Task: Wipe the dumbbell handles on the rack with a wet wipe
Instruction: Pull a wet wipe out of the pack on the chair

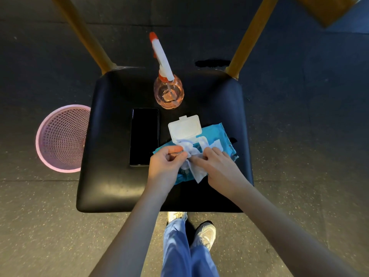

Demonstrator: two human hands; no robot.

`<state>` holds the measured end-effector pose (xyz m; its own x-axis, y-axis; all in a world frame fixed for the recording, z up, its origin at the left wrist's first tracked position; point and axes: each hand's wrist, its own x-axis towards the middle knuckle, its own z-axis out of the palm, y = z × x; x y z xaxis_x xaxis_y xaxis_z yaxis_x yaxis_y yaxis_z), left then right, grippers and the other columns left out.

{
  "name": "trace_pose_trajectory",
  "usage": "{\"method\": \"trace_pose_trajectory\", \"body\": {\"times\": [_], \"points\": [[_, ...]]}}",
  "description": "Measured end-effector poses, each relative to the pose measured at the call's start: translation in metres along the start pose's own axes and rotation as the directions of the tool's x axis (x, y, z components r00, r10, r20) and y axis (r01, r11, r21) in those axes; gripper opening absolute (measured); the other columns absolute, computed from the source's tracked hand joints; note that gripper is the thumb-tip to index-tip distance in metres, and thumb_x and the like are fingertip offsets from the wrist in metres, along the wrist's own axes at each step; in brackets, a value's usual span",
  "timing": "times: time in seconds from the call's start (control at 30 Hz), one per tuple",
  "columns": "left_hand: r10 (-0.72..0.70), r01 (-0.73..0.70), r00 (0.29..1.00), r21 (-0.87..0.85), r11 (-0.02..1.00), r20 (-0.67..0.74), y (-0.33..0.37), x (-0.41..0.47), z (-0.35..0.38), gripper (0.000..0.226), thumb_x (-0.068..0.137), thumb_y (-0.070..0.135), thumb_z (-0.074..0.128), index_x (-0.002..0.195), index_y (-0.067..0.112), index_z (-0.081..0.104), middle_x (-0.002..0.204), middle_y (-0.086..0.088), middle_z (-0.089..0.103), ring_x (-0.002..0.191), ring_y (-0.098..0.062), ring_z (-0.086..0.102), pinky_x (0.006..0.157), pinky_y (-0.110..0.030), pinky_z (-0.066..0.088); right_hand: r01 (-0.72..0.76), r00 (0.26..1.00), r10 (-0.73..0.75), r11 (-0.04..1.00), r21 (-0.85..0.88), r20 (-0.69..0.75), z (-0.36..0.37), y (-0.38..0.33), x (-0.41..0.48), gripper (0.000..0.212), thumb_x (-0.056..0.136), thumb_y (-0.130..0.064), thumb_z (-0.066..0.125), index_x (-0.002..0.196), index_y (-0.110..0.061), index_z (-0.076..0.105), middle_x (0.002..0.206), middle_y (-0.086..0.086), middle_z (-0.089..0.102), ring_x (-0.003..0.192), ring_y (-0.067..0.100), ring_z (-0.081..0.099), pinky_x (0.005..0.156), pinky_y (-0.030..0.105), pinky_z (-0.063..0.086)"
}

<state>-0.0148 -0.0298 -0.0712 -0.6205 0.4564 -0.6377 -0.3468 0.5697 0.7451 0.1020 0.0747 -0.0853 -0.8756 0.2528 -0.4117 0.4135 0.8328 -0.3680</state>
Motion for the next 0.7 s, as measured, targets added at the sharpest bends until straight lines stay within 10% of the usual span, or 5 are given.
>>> {"method": "trace_pose_trajectory", "body": {"times": [0.3,0.5,0.7], "points": [[0.025,-0.029,0.999,0.099,0.995,0.047,-0.001,-0.002,-0.004,0.021,0.093,0.018,0.060,0.113,0.021,0.067,0.101,0.008,0.065,0.094,-0.004,0.061,0.069,-0.010,0.051,-0.201,0.956,0.208,0.978,-0.054,0.208,-0.007,-0.011,0.024,0.049,0.095,-0.019,0.050,0.140,-0.028,0.033,0.132,0.009,0.037,0.125,0.027,0.035,0.104,0.044,0.033],[0.057,-0.067,0.997,0.185,0.981,0.060,-0.003,0.002,-0.011,0.028,0.096,0.019,0.054,0.124,0.023,0.059,0.107,0.006,0.057,0.096,-0.006,0.056,0.068,-0.011,0.049,-0.193,0.970,0.236,0.882,0.431,-0.049,-0.007,0.002,-0.011,0.044,0.093,0.000,0.044,0.130,-0.024,0.051,0.114,0.001,0.050,0.105,0.016,0.047,0.085,0.027,0.046],[0.050,-0.053,0.999,0.152,0.987,0.021,-0.001,0.007,-0.005,0.028,0.096,0.019,0.056,0.124,0.019,0.053,0.105,-0.001,0.059,0.093,-0.010,0.058,0.062,-0.010,0.048,-0.070,0.995,0.081,0.982,0.173,-0.060,0.005,0.012,-0.029,0.037,0.088,-0.006,0.051,0.122,-0.018,0.062,0.105,0.006,0.056,0.101,0.022,0.051,0.091,0.037,0.044]]}}
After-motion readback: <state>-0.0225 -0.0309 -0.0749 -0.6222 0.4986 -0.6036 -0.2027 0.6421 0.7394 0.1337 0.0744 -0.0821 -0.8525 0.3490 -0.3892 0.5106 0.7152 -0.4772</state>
